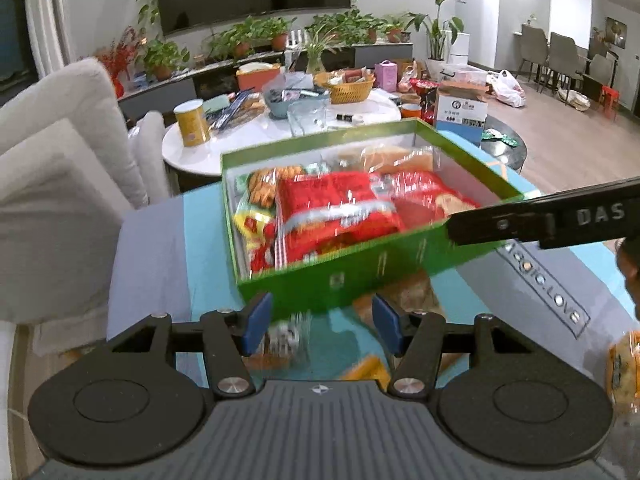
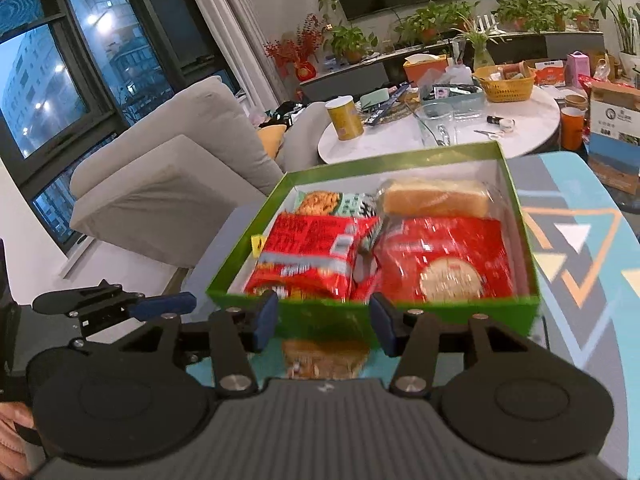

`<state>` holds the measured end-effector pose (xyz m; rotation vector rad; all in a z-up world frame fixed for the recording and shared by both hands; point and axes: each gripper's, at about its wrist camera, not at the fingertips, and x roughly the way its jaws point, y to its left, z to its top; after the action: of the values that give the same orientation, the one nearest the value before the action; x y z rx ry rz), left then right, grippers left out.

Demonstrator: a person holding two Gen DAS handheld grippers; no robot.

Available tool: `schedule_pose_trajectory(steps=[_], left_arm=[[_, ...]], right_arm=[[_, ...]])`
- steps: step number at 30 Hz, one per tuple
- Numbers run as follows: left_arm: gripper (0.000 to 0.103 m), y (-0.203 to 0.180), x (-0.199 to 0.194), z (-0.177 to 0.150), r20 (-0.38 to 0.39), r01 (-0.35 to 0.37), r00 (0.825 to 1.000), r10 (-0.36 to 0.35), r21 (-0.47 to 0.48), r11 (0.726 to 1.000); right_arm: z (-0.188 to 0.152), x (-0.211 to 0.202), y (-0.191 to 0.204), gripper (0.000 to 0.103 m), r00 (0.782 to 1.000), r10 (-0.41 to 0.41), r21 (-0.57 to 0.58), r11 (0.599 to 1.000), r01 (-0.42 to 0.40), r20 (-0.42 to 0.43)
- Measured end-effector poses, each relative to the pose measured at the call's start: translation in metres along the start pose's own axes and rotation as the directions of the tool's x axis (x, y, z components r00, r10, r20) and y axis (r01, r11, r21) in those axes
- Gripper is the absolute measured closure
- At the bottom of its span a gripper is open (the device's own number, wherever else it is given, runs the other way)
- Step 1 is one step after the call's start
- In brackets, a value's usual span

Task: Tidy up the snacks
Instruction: 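Grasp the yellow biscuit pack with the left gripper while the right gripper grasps the Wangwang cracker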

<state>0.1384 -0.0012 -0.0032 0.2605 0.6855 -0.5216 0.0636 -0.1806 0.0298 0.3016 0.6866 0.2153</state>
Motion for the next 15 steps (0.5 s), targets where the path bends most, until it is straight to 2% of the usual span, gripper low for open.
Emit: schedule_pose_trajectory(steps=[7, 13, 15], left_arm=[[0.049, -0.002, -0.014, -0.033, -0.037, 0.008, 0.999, -0.01, -0.055, 0.998], [0.044, -0.006, -0.018, -0.05, -0.085, -0.033, 0.996, 0.02, -0.152, 0.988], [0.039, -0.007, -0.019, -0.053, -0.086, -0.04, 0.996, 0.022, -0.206, 0.978]], right_arm=[[-0.03, -0.019, 0.006, 0.054, 1.0, -0.01, 0.012, 1.0, 0.01, -0.017], [-0.054, -0.037, 0.015, 0.052, 0.998, -0.057, -0.015, 0.998, 0.057, 0.007], [-0.063, -0.042, 0.018, 0.051, 0.997, -0.069, -0.026, 0.997, 0.069, 0.015]])
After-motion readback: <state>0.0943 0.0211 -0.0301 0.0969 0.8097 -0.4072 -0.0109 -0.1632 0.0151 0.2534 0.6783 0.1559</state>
